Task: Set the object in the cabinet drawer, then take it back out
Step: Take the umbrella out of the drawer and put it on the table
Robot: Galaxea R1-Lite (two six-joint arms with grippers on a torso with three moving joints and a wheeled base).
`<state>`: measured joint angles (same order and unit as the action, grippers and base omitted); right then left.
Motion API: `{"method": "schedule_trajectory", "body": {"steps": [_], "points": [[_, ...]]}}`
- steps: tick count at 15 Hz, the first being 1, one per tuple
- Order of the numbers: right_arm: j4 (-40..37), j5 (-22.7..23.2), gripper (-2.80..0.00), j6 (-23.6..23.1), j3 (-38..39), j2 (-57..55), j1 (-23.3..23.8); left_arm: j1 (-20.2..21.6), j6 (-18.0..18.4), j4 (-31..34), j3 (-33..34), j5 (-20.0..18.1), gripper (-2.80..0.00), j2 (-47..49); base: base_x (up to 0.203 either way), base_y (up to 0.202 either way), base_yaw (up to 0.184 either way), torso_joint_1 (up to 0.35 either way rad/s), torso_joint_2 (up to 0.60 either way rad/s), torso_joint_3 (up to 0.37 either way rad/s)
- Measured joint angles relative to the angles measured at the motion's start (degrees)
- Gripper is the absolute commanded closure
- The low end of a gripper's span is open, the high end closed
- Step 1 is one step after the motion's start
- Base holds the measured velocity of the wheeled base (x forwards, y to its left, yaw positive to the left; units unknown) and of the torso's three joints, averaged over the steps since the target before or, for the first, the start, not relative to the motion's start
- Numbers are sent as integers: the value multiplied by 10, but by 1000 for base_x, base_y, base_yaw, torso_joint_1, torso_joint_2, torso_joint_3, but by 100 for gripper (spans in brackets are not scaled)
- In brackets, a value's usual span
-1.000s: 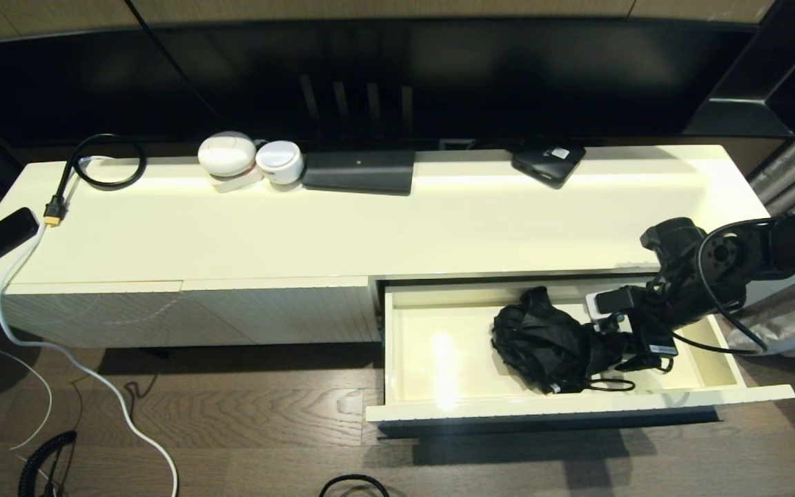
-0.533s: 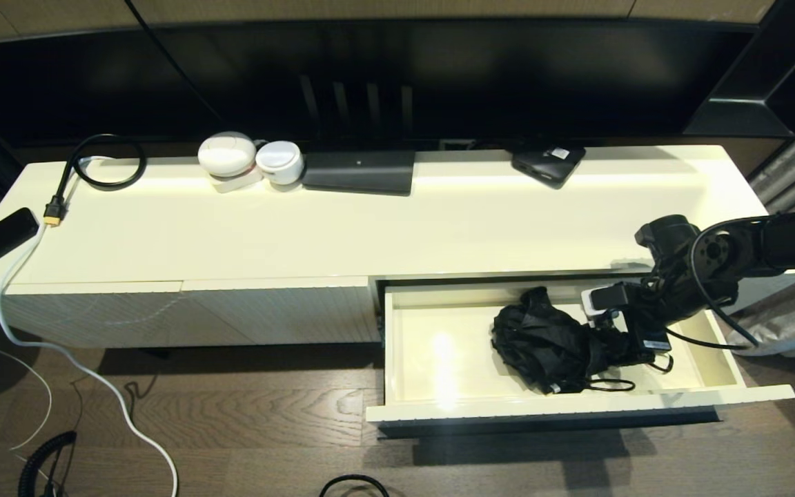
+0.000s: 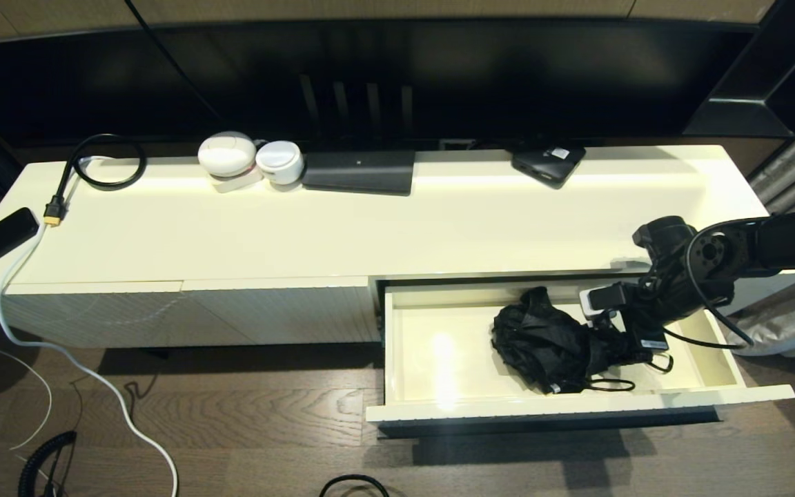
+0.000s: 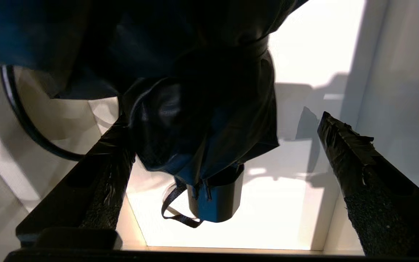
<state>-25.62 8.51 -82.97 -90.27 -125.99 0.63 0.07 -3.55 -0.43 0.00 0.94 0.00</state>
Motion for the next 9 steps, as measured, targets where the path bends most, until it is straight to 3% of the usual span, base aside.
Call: {"method": "schedule_trajectory", "body": {"steps": [9], "points": [[0,0,-280,0,-6,-6,-12,0,0,0,0,0,0,0,0,0,0,0,0,0]]}}
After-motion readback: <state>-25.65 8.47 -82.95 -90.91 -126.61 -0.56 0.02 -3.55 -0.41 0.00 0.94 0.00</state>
